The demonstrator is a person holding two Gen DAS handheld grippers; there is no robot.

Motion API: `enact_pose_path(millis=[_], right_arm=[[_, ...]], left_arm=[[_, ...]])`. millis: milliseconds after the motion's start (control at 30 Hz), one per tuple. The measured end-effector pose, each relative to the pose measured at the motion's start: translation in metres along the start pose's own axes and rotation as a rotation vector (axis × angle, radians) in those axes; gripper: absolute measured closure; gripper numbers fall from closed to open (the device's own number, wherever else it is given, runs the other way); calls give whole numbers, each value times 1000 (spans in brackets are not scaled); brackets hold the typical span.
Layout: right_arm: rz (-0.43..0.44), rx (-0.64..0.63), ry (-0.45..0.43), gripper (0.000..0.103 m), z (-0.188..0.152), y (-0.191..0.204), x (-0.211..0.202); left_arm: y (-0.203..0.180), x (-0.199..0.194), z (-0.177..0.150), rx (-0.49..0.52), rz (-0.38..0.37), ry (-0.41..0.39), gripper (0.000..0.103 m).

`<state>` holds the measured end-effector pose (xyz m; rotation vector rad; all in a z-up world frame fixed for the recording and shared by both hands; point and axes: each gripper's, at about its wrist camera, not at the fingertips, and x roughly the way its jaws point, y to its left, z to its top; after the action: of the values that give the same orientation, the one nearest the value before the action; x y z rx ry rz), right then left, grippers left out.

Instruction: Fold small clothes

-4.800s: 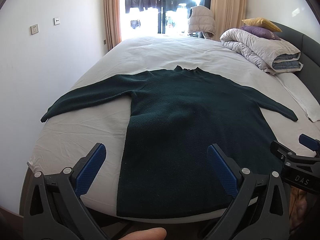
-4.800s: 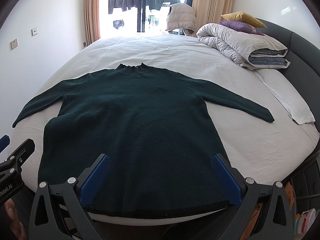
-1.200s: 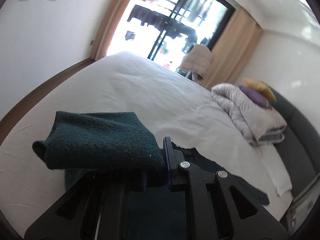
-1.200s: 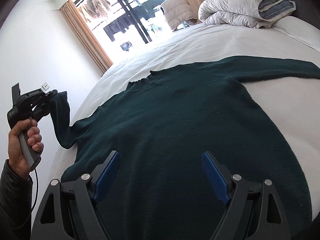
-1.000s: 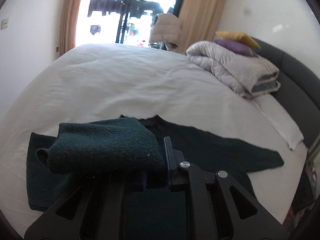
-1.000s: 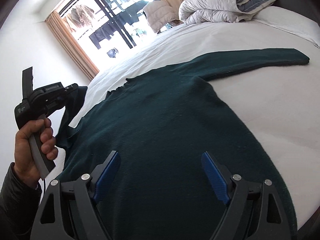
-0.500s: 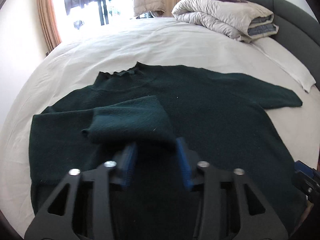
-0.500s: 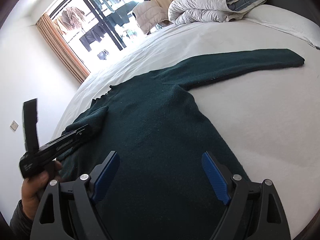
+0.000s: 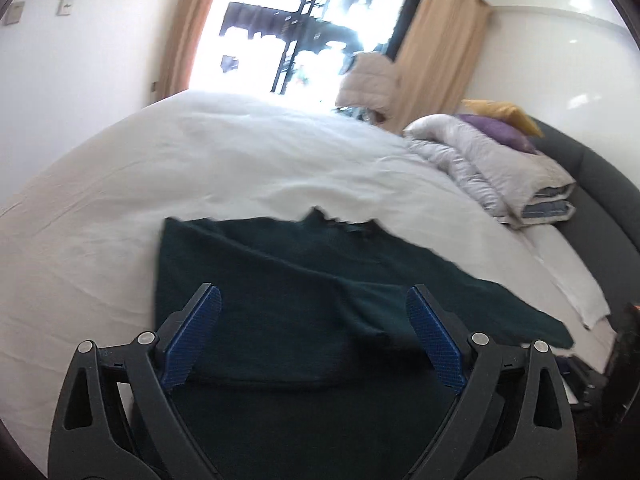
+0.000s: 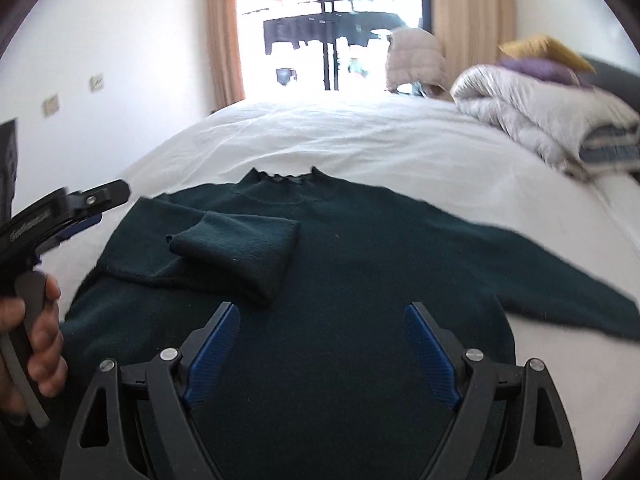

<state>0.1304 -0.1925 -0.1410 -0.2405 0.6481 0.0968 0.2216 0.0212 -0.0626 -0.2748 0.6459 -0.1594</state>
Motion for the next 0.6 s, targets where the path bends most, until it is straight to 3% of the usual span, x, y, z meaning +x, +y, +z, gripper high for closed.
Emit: enact_pose_path(millis=[167, 333, 400, 500, 567, 600], right_arm=[[-81, -355, -58, 31, 18, 71, 19], [-153, -580, -53, 33, 12, 116, 49], [-174, -614, -29, 38, 11, 120, 63], [-176, -574, 9, 55, 20, 113, 75], [-167, -512, 23, 77, 30, 105, 78], [-162, -474, 26, 82, 36, 98, 78]], left_arm=[[58, 48, 5, -133, 67, 143, 15], [70, 61, -25, -88, 130, 146, 18], [73, 56, -27, -94, 120, 144, 18], [77, 55, -29, -103, 106, 142, 18], [75, 58, -30, -92, 120, 148, 18], [73, 58, -31, -84, 128, 149, 18]])
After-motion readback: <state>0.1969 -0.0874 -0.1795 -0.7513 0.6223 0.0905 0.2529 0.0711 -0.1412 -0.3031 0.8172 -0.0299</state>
